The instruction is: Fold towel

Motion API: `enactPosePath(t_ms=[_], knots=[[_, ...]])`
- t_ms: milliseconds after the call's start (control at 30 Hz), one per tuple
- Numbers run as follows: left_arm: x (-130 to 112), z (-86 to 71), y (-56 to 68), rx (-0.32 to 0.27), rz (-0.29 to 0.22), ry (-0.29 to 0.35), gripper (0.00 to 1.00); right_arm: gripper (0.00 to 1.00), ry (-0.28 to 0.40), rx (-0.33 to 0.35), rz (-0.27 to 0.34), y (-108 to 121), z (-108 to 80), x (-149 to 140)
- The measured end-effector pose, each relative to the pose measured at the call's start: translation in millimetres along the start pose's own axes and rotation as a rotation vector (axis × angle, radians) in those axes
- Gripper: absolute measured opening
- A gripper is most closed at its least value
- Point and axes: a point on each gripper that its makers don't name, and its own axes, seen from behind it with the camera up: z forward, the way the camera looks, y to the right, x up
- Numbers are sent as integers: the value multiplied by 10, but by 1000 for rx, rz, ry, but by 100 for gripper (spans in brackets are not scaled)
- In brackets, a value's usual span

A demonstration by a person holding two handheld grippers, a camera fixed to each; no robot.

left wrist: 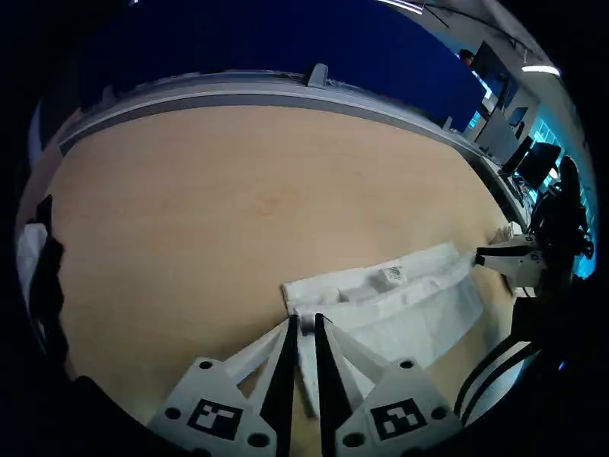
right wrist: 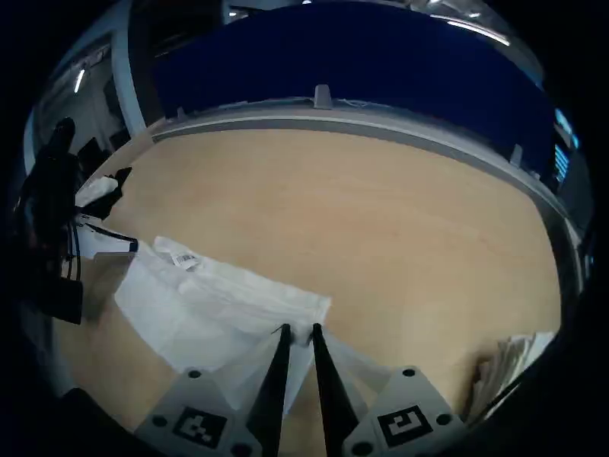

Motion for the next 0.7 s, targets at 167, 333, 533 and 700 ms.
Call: enactPosePath(t_ms=[167,333,533,700], knots=[[82,36,-102,32,16,13,40,51,13,-33,-1,85,53,55],[163,22,-192,62,20,36,90,95,46,-71,-1,170,65,147],[203,-5,-247,86,25,56,98,100,68,-93,3,230,41,196],[243,-46,-255,94,25,74,98,100,73,-99,3,250,10,202]])
